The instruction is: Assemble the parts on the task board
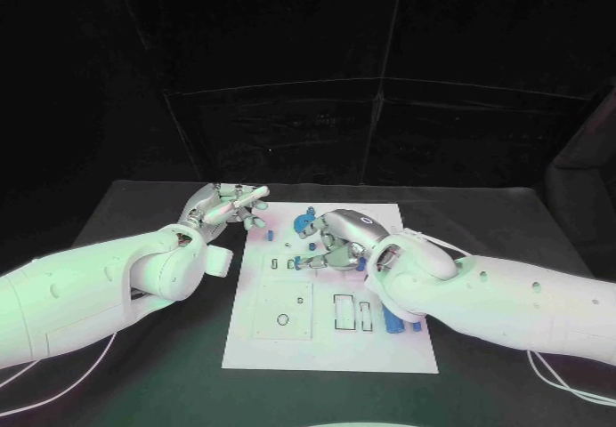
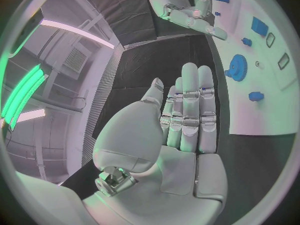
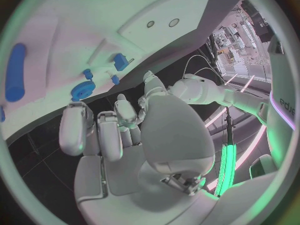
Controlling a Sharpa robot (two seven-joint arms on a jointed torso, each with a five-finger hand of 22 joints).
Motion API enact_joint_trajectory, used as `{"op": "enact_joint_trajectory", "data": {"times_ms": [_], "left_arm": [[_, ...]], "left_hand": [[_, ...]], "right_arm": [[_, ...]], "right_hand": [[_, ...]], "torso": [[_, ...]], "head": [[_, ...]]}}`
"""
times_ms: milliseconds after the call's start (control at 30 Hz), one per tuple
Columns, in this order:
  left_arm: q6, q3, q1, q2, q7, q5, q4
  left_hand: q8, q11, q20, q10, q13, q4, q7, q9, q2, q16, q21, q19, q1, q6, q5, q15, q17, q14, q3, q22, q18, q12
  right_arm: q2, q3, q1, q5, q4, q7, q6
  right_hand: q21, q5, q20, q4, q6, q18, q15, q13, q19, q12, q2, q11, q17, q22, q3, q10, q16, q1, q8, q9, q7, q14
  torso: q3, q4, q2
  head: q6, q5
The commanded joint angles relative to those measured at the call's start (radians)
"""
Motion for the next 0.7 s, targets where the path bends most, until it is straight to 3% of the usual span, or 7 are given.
{"op": "enact_joint_trajectory", "data": {"times_ms": [33,233,400,467,500,567,700], "left_arm": [[0.048,0.001,0.005,-0.007,-0.199,-0.165,0.006],[0.141,0.001,0.029,-0.005,-0.457,-0.321,0.005],[0.238,0.001,0.073,0.021,-0.694,-0.451,-0.025],[0.276,0.0,0.09,0.032,-0.762,-0.521,-0.033],[0.294,0.0,0.098,0.039,-0.791,-0.553,-0.036],[0.323,0.0,0.112,0.053,-0.836,-0.602,-0.042],[0.379,-0.006,0.139,0.092,-0.91,-0.711,-0.058]], "left_hand": [[0.005,-0.019,-0.025,0.065,0.038,-0.005,-0.017,0.006,-0.002,0.373,0.078,0.036,0.0,0.021,-0.001,-0.024,0.36,0.066,-0.003,0.047,0.003,0.041],[0.047,-0.041,-0.04,0.078,0.182,0.02,-0.033,0.028,0.006,0.696,0.208,0.037,-0.054,0.035,-0.001,-0.035,0.73,0.075,-0.006,0.146,-0.002,0.204],[0.122,-0.043,-0.038,-0.035,0.374,0.066,-0.038,0.068,0.017,0.768,0.347,0.022,-0.108,0.002,0.002,-0.04,0.813,0.062,-0.019,0.294,-0.018,0.42],[0.181,-0.052,-0.047,-0.027,0.53,0.095,-0.052,0.102,0.028,0.832,0.482,0.089,-0.139,0.01,-0.002,-0.046,0.896,0.08,-0.03,0.478,-0.037,0.584],[0.255,-0.059,-0.055,-0.048,0.647,0.11,-0.064,0.152,0.022,0.871,0.589,0.138,-0.146,-0.022,0.006,-0.051,0.948,0.088,-0.048,0.623,-0.057,0.712],[0.289,-0.061,-0.056,-0.055,0.697,0.122,-0.062,0.176,0.027,0.89,0.636,0.156,-0.153,-0.037,-0.002,-0.053,0.975,0.093,-0.056,0.694,-0.068,0.763],[0.411,-0.069,-0.063,-0.051,0.809,0.165,-0.073,0.262,0.028,0.929,0.738,0.194,-0.173,-0.091,-0.006,-0.057,1.033,0.105,-0.102,0.846,-0.089,0.88]], "right_arm": [[-0.053,0.002,0.02,0.194,0.033,0.19,-0.065],[-0.159,0.002,0.056,0.321,0.087,0.25,-0.069],[-0.212,0.003,0.077,0.389,0.092,0.267,-0.065],[-0.223,0.003,0.082,0.402,0.088,0.27,-0.063],[-0.228,0.003,0.084,0.408,0.085,0.272,-0.06],[-0.235,0.002,0.087,0.416,0.08,0.274,-0.057],[-0.244,0.002,0.093,0.429,0.066,0.272,-0.048]], "right_hand": [[-0.013,0.007,-0.008,-0.014,0.033,0.014,-0.011,0.004,-0.009,0.012,0.018,-0.014,0.069,-0.019,0.004,0.005,-0.01,0.035,0.028,0.006,-0.012,0.059],[-0.011,0.007,-0.017,-0.024,0.054,0.012,-0.019,0.018,-0.003,0.029,0.04,-0.022,0.076,-0.013,0.007,0.022,-0.007,0.056,0.048,0.009,-0.02,0.062],[-0.012,-0.021,-0.021,-0.019,0.065,0.012,-0.023,0.017,0.0,0.031,0.052,-0.026,0.077,-0.013,-0.003,0.025,-0.008,0.048,0.061,0.01,-0.025,0.063],[-0.012,-0.024,-0.022,-0.018,0.066,0.011,-0.024,0.016,0.001,0.03,0.056,-0.026,0.078,-0.011,-0.005,0.025,-0.008,0.046,0.063,0.009,-0.025,0.063],[-0.012,-0.025,-0.022,-0.017,0.066,0.011,-0.024,0.016,0.001,0.031,0.056,-0.027,0.078,-0.012,-0.006,0.025,-0.008,0.045,0.064,0.009,-0.025,0.063],[-0.013,-0.025,-0.022,-0.017,0.066,0.011,-0.024,0.015,0.001,0.03,0.056,-0.027,0.077,-0.013,-0.007,0.025,-0.008,0.045,0.064,0.009,-0.025,0.063],[-0.014,-0.023,-0.023,-0.016,0.066,0.012,-0.024,0.014,0.0,0.03,0.054,-0.027,0.075,-0.014,-0.011,0.024,-0.01,0.042,0.066,0.009,-0.026,0.063]], "torso": [[0.0003,-0.0022,-0.005],[0.0058,-0.0088,-0.018],[0.0107,-0.0115,-0.026],[0.0141,-0.0129,-0.029],[0.0154,-0.0139,-0.031],[0.017,-0.0135,-0.034],[0.0211,-0.0149,-0.039]], "head": [[-0.003,0.003],[-0.005,0.012],[-0.014,0.016],[-0.016,0.02],[-0.018,0.022],[-0.019,0.023],[-0.023,0.029]]}}
